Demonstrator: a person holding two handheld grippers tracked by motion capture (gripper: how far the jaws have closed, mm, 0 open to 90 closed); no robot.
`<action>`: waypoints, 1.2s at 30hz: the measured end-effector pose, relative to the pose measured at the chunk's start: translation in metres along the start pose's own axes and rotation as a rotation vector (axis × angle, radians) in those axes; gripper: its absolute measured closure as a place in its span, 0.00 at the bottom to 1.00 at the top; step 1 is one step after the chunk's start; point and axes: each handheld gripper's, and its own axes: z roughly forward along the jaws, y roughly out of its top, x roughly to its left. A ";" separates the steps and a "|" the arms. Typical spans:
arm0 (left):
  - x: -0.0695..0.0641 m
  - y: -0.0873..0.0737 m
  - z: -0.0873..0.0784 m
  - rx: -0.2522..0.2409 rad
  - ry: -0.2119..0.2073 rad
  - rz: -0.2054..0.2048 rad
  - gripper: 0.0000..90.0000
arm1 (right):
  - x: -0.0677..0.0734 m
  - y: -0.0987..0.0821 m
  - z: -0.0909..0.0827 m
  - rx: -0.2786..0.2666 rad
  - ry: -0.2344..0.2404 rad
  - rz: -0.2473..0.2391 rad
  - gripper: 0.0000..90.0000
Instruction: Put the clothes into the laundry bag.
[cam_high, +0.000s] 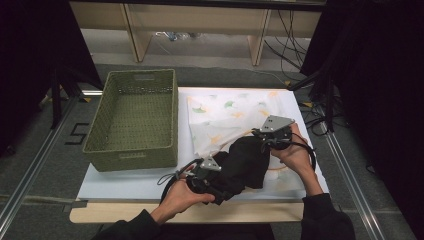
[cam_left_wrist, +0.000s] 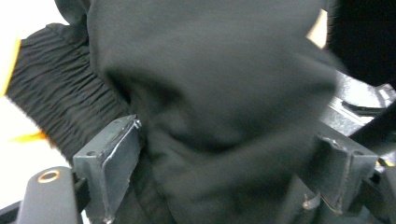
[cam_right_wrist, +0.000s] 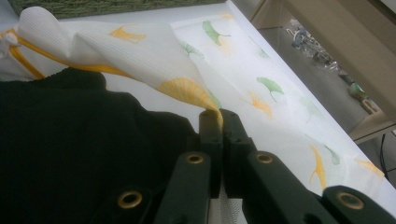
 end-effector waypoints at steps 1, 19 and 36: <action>0.002 0.002 0.006 -0.001 0.004 0.000 0.23 | 0.001 0.000 0.000 0.000 0.000 0.004 1.00; 0.040 0.057 0.039 -0.126 0.161 -0.105 0.81 | -0.001 -0.001 -0.001 -0.002 -0.003 0.001 1.00; 0.024 0.042 0.002 -0.106 0.190 -0.014 0.40 | -0.001 -0.002 -0.001 0.000 0.000 0.005 1.00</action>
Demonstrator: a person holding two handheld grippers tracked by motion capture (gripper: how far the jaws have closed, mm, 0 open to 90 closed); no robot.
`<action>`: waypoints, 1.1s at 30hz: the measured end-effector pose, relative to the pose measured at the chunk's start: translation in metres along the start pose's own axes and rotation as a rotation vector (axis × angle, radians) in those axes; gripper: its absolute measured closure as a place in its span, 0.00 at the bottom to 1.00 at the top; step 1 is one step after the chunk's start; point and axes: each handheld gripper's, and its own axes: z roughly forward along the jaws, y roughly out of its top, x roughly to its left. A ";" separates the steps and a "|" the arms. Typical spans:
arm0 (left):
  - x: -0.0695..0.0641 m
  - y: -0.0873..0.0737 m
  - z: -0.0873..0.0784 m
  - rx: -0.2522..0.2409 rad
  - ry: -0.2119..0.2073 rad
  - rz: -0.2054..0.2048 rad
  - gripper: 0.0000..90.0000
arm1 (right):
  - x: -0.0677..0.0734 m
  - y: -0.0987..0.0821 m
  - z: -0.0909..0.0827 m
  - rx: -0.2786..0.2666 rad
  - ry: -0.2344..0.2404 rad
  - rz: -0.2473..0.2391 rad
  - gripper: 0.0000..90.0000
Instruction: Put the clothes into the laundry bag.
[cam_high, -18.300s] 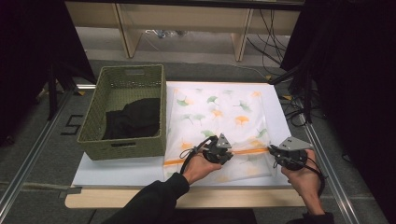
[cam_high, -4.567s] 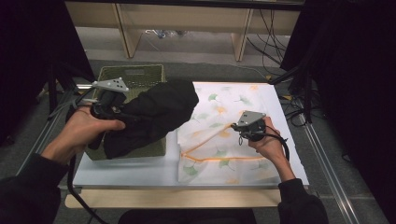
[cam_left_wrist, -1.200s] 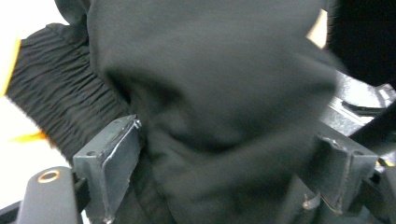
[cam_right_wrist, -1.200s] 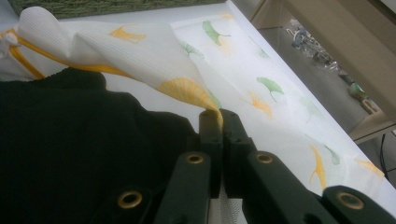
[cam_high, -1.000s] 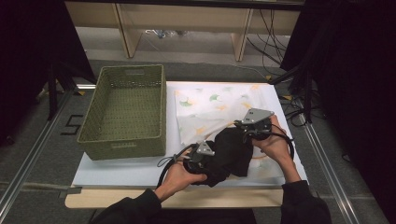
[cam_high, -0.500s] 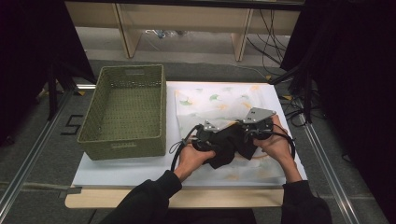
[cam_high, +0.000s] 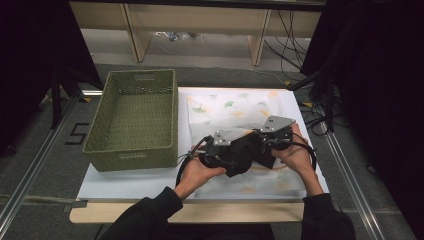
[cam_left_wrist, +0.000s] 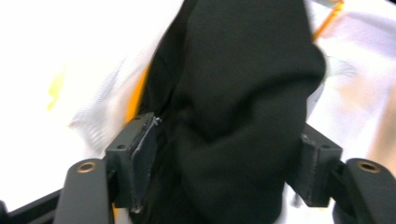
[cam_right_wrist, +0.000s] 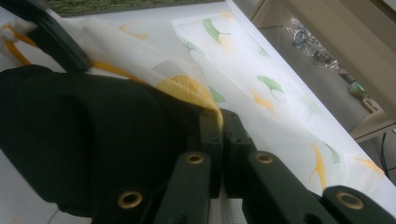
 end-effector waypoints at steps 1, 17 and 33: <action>-0.002 -0.001 -0.004 0.001 -0.015 0.003 0.46 | -0.001 0.000 0.000 -0.003 0.002 -0.010 1.00; -0.003 0.002 0.056 0.069 -0.110 0.010 0.95 | -0.001 0.000 -0.001 -0.001 -0.001 0.004 1.00; 0.019 0.020 0.085 -0.002 0.101 -0.048 0.93 | 0.001 0.001 -0.006 -0.008 0.006 0.001 1.00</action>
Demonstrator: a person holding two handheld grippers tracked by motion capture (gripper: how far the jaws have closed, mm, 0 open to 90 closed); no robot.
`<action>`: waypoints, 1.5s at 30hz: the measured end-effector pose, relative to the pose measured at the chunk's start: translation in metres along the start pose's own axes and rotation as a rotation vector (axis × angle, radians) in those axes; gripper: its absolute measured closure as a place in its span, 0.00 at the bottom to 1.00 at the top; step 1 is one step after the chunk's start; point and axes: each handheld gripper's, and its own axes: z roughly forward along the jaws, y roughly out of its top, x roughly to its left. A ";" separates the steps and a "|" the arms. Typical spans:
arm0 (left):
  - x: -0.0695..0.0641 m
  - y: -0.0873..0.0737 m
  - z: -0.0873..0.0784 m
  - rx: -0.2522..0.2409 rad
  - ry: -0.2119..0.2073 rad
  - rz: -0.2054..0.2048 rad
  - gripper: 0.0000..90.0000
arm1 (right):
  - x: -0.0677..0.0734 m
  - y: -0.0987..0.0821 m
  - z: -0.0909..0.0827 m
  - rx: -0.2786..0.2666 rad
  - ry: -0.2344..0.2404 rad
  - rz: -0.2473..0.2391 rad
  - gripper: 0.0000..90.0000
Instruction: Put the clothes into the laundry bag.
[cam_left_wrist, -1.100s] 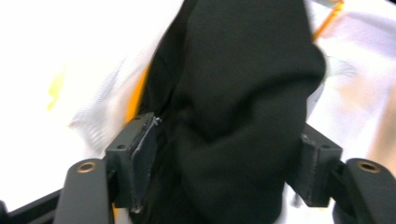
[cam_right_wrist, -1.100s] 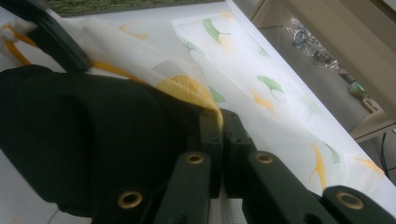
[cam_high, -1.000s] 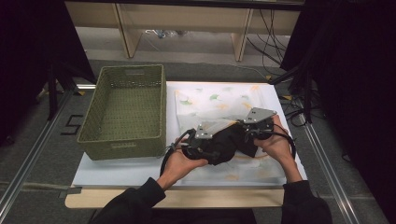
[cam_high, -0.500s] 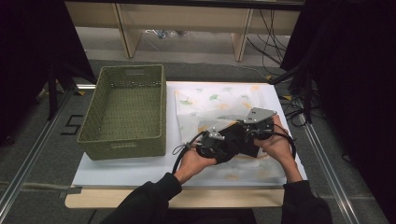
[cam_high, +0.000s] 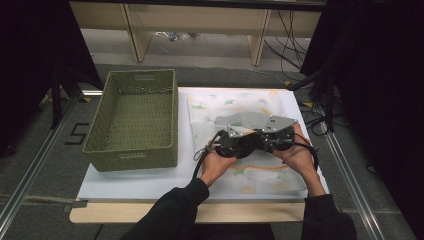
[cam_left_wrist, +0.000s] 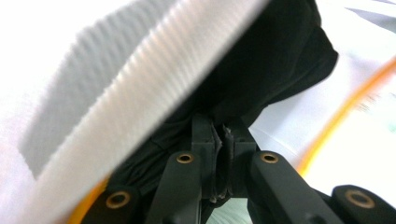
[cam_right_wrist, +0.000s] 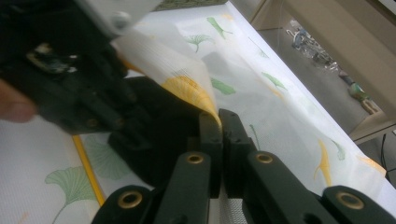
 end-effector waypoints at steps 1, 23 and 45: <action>0.001 0.000 0.001 -0.002 -0.002 -0.009 0.91 | 0.000 0.000 0.000 -0.001 -0.002 0.004 1.00; 0.007 -0.004 0.001 0.029 -0.019 -0.014 0.96 | 0.001 0.001 0.001 0.002 0.014 -0.012 1.00; 0.016 -0.053 -0.129 0.040 0.001 0.059 0.42 | 0.025 -0.018 0.004 0.074 0.057 -0.018 1.00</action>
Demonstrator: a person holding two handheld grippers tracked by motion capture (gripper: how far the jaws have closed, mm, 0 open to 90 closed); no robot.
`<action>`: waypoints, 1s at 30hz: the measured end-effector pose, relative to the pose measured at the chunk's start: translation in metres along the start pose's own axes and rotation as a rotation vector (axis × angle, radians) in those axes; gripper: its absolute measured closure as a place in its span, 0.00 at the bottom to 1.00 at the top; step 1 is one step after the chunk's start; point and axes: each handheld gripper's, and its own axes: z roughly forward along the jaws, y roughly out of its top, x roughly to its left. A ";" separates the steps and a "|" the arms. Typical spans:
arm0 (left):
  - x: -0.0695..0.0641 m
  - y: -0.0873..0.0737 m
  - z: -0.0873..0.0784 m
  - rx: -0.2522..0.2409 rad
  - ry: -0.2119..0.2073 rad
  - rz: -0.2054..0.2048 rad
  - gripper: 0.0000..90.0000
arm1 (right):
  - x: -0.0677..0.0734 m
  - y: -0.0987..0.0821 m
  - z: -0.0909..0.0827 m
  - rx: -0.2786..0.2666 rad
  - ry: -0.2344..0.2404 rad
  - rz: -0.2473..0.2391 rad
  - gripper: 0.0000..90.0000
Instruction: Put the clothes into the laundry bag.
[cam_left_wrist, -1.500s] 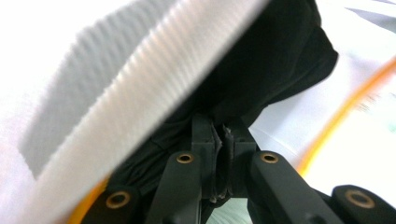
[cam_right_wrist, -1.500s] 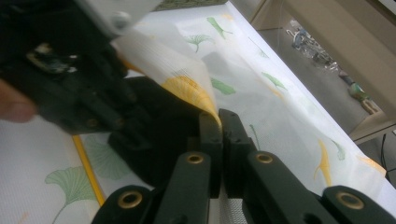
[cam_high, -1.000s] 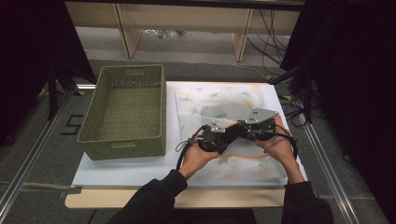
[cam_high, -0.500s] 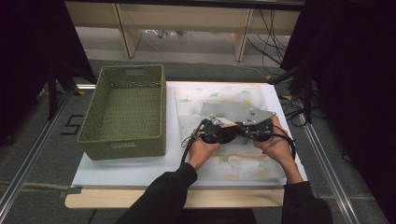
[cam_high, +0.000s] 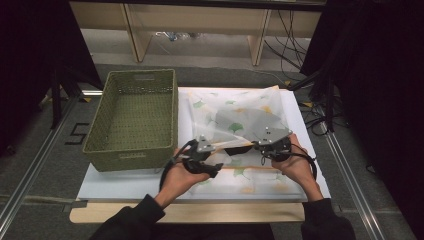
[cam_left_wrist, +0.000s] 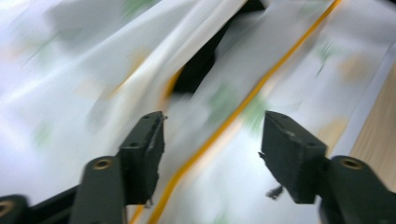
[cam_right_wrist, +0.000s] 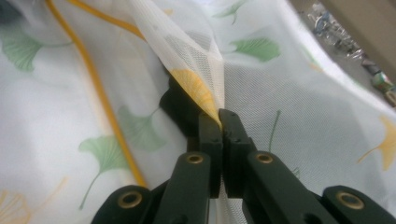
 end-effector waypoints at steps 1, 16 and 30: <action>0.004 -0.005 -0.003 0.006 -0.002 -0.004 0.41 | 0.001 -0.003 0.001 0.004 0.007 -0.009 1.00; 0.035 -0.050 0.014 0.116 -0.034 -0.176 0.36 | 0.009 -0.014 0.014 0.054 0.036 -0.003 1.00; 0.034 -0.054 0.024 0.100 -0.112 -0.158 0.40 | 0.005 -0.024 0.016 0.062 0.030 0.047 1.00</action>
